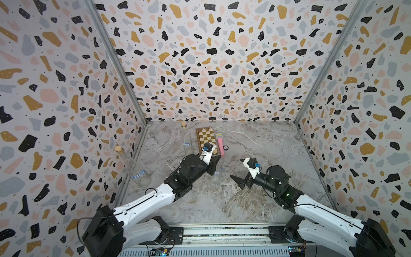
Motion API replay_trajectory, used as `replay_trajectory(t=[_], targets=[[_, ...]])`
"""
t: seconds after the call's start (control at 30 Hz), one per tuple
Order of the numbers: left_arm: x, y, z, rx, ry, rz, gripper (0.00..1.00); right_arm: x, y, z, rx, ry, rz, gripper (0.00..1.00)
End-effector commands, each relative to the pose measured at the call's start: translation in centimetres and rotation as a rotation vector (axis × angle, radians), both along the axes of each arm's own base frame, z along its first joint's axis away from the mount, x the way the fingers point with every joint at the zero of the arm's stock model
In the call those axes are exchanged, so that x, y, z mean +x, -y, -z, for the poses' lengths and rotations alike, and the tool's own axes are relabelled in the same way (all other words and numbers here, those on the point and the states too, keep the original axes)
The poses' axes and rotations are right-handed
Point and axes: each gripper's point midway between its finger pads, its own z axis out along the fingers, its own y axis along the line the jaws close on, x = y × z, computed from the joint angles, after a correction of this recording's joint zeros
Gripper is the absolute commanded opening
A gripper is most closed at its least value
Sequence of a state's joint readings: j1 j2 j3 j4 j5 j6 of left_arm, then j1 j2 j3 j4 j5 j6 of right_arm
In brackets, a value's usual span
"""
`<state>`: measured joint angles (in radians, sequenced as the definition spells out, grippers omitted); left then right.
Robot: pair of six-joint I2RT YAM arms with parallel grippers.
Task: Remove the label from the bottle
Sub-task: Pick up the bottle from the center of the board.
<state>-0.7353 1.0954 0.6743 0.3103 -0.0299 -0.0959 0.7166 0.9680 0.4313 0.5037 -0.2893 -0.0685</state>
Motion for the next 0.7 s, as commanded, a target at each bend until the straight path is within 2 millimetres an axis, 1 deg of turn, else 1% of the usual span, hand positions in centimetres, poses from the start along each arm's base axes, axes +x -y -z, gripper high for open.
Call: replay_trajectory(t=[0.0, 0.13, 0.2, 0.27, 0.37, 0.47, 0.57, 0.67], targets=[[-0.2, -1.9, -2.4, 0.023, 0.085, -0.066, 0.00, -0.3, -1.2, -3.4, 0.031, 0.179, -0.106, 0.96], [-0.1, -3.1, -1.6, 0.048, 0.097, -0.117, 0.00, -1.2, -2.0, -2.9, -0.007, 0.255, -0.316, 0.93], [0.2, -3.2, -1.2, 0.036, 0.092, -0.139, 0.00, -1.7, -2.5, -2.4, -0.039, 0.290, -0.423, 0.91], [0.5, -3.2, -1.1, 0.016, 0.092, -0.153, 0.00, -1.8, -3.2, -1.4, -0.085, 0.304, -0.491, 0.88], [0.7, -3.5, -0.9, -0.013, 0.080, -0.181, 0.00, -1.4, -3.8, -0.3, -0.116, 0.282, -0.541, 0.84], [0.6, -3.6, -1.0, -0.030, 0.089, -0.182, 0.00, -1.6, -4.2, 0.7, -0.130, 0.268, -0.592, 0.81], [0.5, -3.8, -1.2, -0.048, 0.105, -0.184, 0.00, -1.3, -4.6, 1.5, -0.138, 0.244, -0.612, 0.79], [0.1, -3.6, -0.9, -0.053, 0.110, -0.156, 0.00, -1.1, -5.1, 2.2, -0.134, 0.212, -0.641, 0.76]])
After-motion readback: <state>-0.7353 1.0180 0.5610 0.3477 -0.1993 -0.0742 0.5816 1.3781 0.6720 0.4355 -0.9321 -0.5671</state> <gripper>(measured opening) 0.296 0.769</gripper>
